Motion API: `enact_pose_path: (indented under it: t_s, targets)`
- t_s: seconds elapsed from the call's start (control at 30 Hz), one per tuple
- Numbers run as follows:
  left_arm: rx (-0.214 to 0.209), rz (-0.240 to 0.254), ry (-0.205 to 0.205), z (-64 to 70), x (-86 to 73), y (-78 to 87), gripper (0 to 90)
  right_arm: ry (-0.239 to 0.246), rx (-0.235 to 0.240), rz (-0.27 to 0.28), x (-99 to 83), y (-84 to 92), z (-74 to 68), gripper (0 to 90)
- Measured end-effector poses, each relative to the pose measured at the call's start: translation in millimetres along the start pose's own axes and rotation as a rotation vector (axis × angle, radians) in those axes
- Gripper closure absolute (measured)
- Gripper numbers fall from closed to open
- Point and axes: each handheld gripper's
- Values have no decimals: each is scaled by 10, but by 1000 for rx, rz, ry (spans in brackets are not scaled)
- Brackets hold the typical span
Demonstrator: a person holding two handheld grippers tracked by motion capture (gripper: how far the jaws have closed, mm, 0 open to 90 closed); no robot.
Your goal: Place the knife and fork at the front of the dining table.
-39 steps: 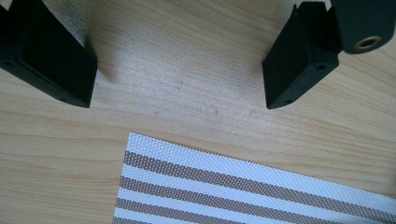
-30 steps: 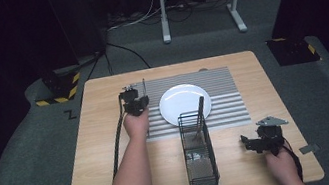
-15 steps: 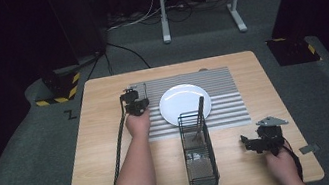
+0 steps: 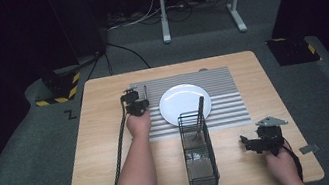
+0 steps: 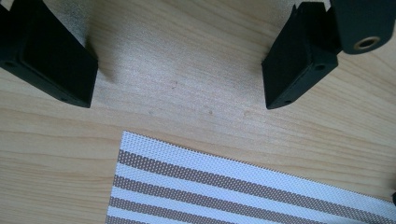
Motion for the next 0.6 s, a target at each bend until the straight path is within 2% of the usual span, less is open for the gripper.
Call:
enact_pose_path:
  t_s: [0.4,0.47,0.53,0.6]
  targets:
    - [15,-12,28,-22,1,-32,822,7,4,2,0,0,0,101]
    - [25,4,31,-26,7,-10,816,8,5,2,0,0,0,102]
    - [21,20,31,-28,32,31,739,9,6,2,0,1,-1,104]
    - [28,34,14,-45,63,104,721,9,7,2,0,1,-2,104]
Point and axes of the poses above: each handheld gripper's, and its own axes: y roughly backward along the jaws, x roughly out of its top, z roughly to its right, and after that the axes turned 14 degrees about y, right-handed
